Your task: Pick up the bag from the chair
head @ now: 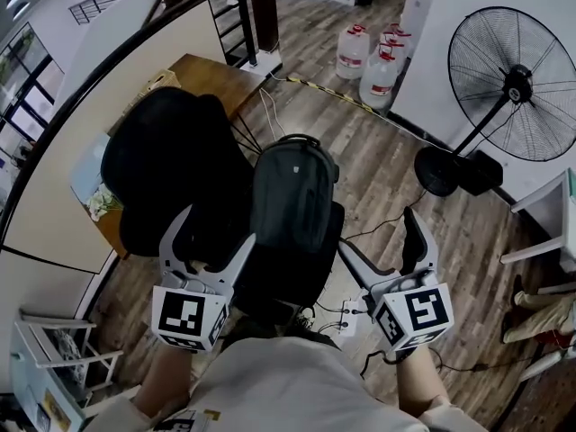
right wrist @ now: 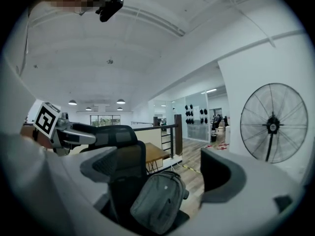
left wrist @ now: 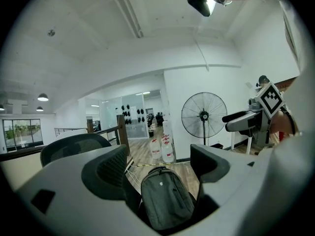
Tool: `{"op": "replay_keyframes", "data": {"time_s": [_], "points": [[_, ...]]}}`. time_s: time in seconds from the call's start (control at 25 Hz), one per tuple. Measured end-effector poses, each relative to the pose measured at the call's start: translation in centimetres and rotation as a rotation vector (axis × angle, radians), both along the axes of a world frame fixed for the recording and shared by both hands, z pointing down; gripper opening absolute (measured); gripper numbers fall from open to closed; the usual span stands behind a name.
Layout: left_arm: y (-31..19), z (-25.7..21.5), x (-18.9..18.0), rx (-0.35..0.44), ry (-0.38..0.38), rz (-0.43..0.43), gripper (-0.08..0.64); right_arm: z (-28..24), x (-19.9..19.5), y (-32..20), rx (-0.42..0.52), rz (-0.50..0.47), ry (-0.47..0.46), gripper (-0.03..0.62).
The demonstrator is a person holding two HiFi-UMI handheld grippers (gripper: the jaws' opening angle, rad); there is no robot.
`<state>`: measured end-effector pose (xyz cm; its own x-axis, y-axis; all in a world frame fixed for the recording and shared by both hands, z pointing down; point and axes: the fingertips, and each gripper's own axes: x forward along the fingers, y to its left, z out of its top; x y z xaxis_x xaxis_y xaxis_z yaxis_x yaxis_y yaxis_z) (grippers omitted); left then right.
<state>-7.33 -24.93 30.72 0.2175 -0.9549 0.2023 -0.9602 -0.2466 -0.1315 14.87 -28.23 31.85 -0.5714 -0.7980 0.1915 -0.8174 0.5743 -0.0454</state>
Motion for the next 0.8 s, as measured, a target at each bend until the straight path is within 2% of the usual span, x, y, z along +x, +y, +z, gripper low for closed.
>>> {"op": "replay_keyframes", "data": {"time_s": [0.28,0.52,0.8], "points": [[-2.3,1.4,-1.6,-0.035,0.007,0.040,0.407,2.0,0.2,-1.8,-0.079,0.094,-0.065,0.541],[-6.6,3.8,-3.6,-0.068,0.028,0.063,0.407,4.6,-2.4,-4.5,-0.135,0.073,-0.041,0.541],[-12.7,11.6,-5.2,-0.220,0.021,0.120,0.407,10.8,-5.1,-10.5,-0.240,0.095,-0.064,0.541]]}}
